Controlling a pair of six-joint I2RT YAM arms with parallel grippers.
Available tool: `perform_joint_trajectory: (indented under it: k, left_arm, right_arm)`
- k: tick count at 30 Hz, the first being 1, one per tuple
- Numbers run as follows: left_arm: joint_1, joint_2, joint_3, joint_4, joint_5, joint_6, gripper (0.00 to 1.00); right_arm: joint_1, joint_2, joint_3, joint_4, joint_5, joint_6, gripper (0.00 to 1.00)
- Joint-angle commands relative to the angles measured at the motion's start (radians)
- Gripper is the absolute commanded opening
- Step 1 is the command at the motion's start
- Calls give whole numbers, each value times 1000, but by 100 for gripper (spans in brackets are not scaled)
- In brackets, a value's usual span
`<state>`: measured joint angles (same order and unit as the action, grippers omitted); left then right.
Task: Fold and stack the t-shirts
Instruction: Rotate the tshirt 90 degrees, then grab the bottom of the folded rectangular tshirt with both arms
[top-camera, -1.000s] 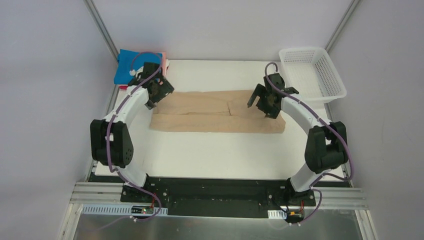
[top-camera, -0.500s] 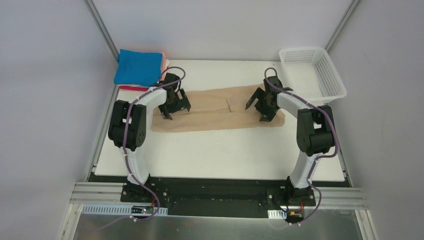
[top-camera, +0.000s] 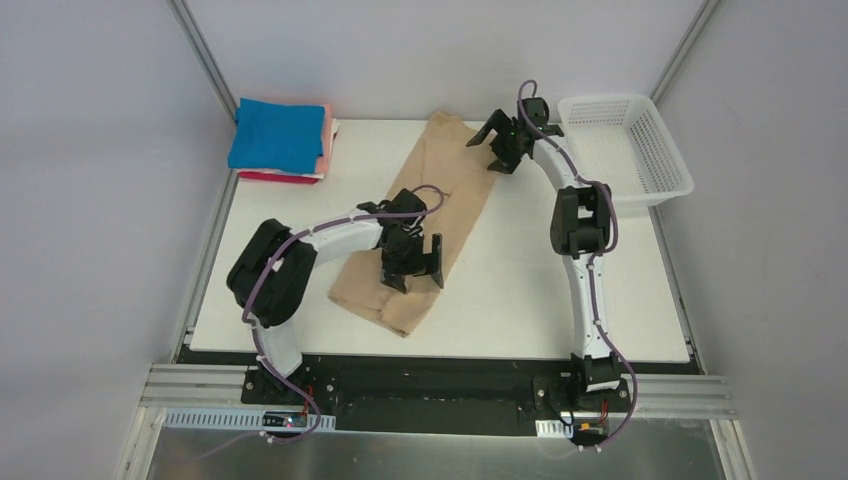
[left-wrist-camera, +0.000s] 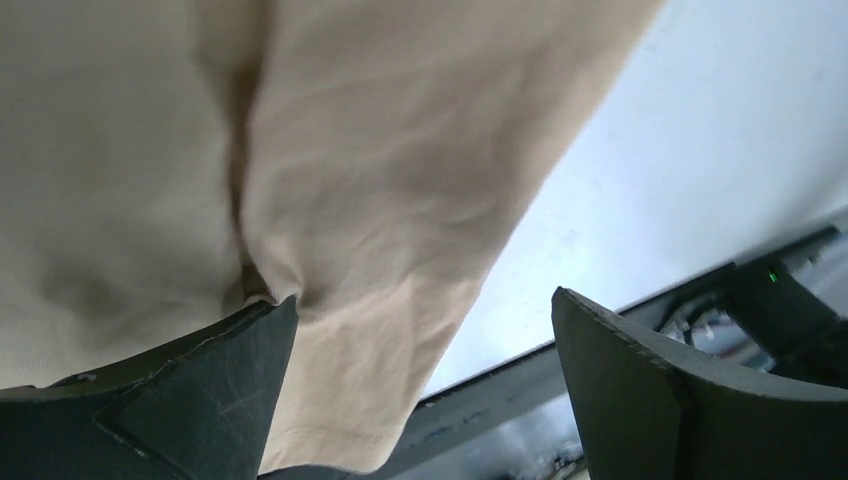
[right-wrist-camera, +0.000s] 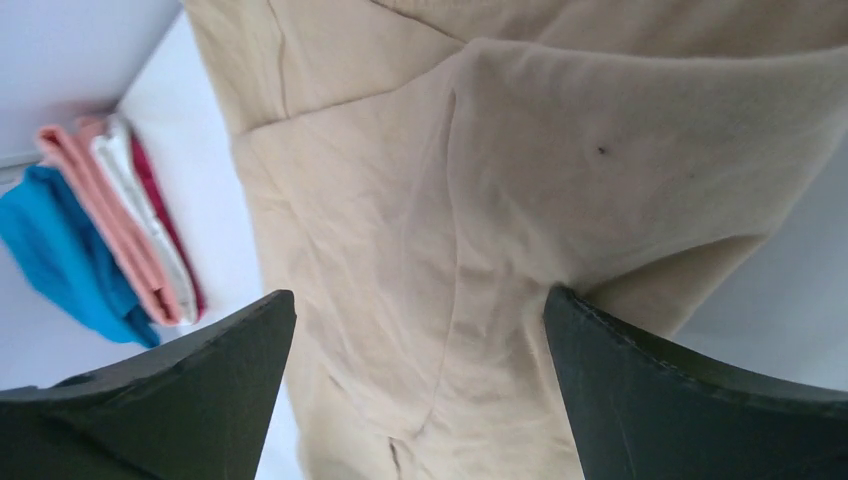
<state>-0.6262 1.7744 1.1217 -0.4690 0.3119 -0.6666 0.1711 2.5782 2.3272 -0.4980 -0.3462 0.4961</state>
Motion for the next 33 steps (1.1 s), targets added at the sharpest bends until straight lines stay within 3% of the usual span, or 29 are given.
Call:
perform_joint_trajectory:
  k: [1, 4, 12, 16, 23, 27, 33]
  left_arm:
    - [-63, 124, 110, -17, 178, -8, 99]
    - [-115, 168, 190, -14, 147, -26, 99]
    - [-200, 264, 298, -2, 140, -94, 100]
    - [-205, 179, 251, -2, 65, -91, 100]
    - [-236, -143, 119, -3, -83, 33, 100]
    - [-237, -346, -29, -17, -144, 35, 100]
    - [-219, -605, -262, -140, -500, -123, 100]
  right_arm:
    - [87, 88, 26, 156, -124, 174, 99]
    - [112, 103, -17, 320, -91, 265, 99]
    - [158, 210, 148, 485, -16, 340, 99]
    - [158, 150, 195, 376, -67, 227, 99]
    - [154, -193, 87, 134, 16, -55, 100]
    - [154, -409, -136, 46, 125, -145, 99]
    - [155, -815, -766, 16, 218, -131, 99]
